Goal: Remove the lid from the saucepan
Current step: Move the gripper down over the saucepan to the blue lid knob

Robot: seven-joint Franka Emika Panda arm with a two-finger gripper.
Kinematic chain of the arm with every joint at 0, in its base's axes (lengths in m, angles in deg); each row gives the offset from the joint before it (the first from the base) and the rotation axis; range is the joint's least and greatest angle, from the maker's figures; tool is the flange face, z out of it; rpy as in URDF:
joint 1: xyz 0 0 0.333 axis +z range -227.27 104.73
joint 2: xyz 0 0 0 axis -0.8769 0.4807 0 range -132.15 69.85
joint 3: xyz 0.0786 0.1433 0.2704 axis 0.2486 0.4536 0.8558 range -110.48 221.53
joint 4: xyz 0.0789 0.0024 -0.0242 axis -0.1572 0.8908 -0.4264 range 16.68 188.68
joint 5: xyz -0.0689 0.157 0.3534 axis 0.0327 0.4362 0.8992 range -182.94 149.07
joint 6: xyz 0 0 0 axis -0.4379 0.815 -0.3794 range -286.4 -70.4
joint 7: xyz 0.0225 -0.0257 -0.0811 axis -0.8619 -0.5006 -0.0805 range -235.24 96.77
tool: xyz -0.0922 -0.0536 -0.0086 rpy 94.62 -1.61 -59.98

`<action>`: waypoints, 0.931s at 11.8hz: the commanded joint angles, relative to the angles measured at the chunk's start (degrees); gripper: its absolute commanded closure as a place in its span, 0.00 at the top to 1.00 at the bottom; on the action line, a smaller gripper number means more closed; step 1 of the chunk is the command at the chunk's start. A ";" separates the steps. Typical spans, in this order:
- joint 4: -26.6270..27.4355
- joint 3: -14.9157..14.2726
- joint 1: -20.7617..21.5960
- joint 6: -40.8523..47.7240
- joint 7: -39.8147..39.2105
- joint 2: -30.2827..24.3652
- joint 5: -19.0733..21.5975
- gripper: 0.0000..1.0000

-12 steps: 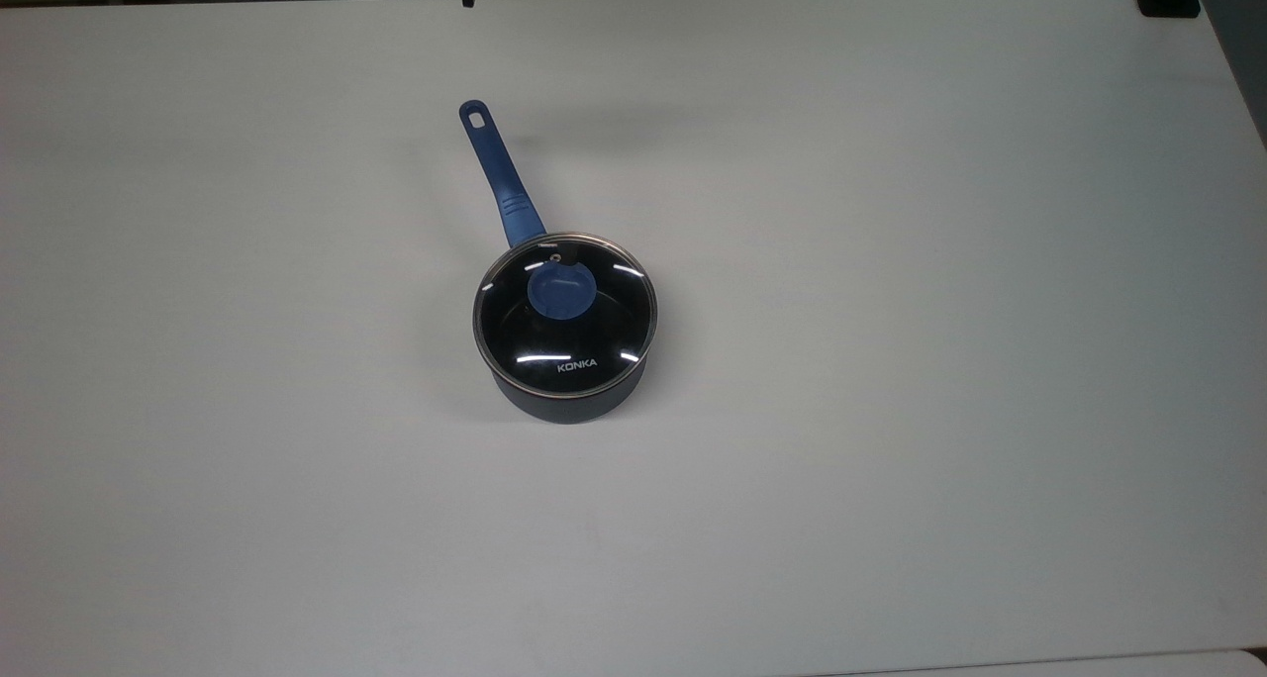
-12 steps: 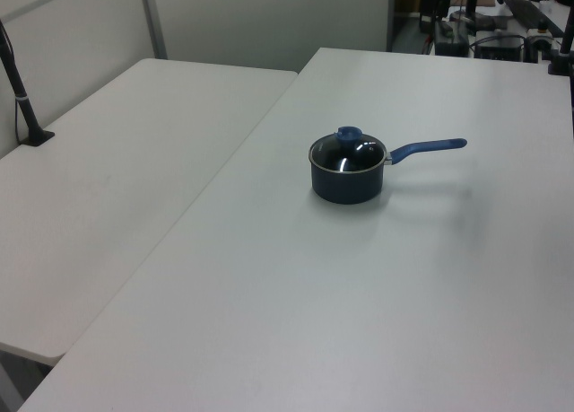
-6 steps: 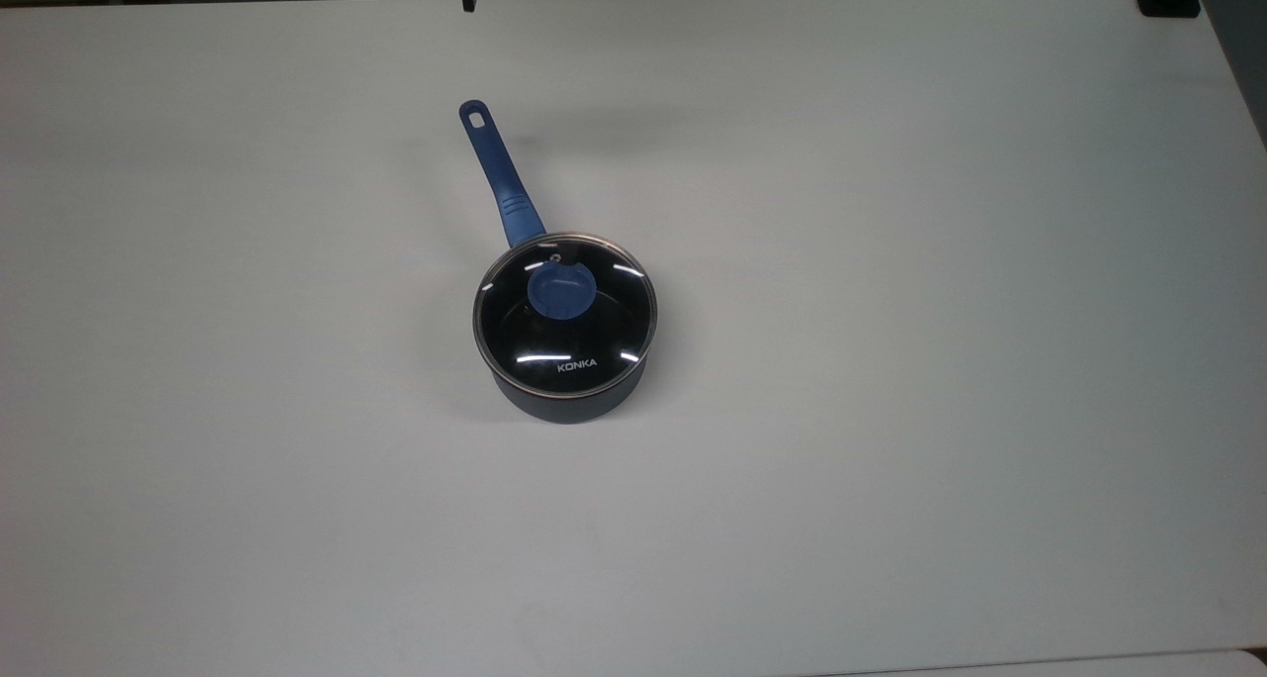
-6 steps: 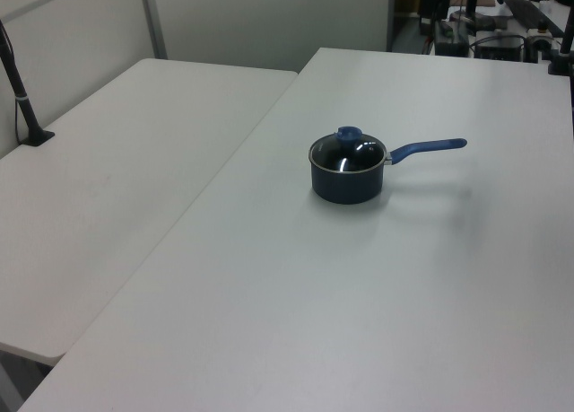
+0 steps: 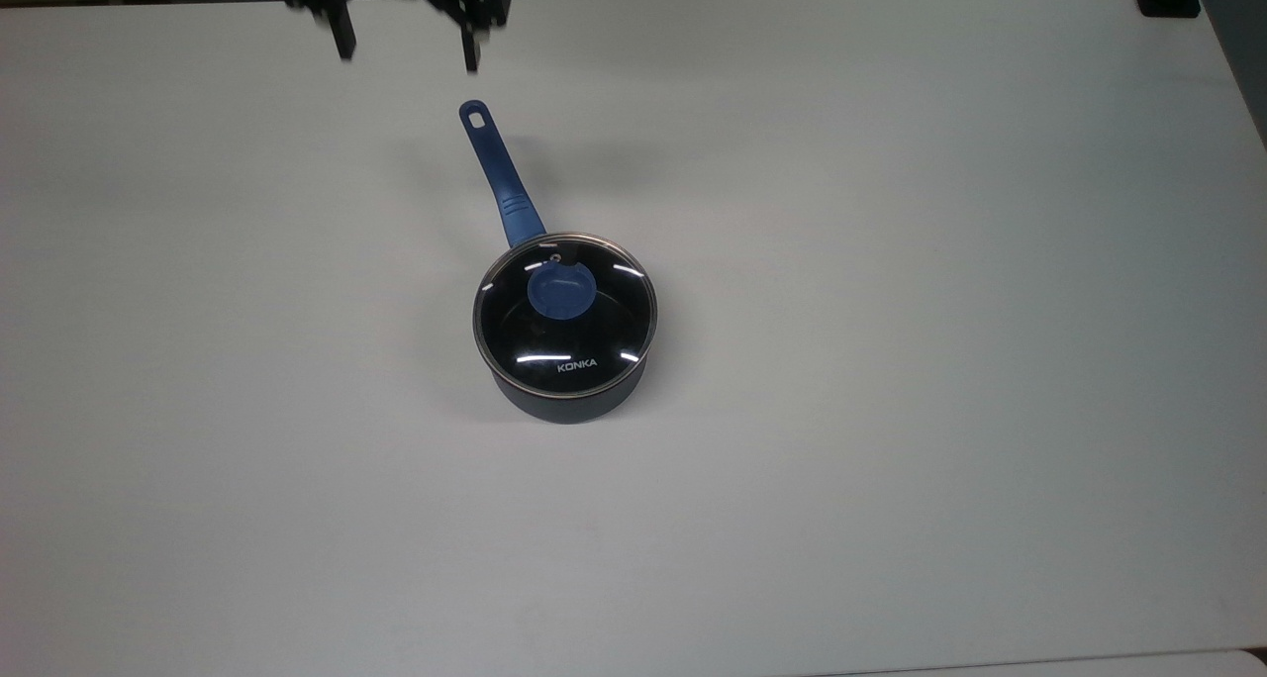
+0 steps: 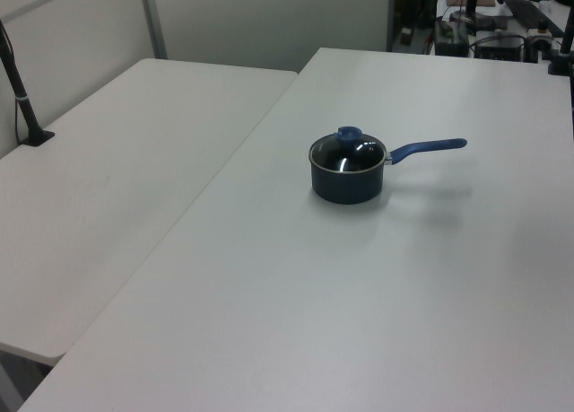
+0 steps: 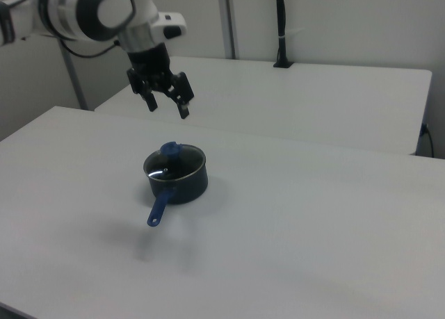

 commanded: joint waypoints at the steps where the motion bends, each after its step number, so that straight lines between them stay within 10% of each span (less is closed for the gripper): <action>1: 0.21 0.98 1.68 -6.88 4.57 5.67 1.08 1.00; 11: -1.02 2.83 8.01 -18.15 24.89 19.57 -4.99 1.00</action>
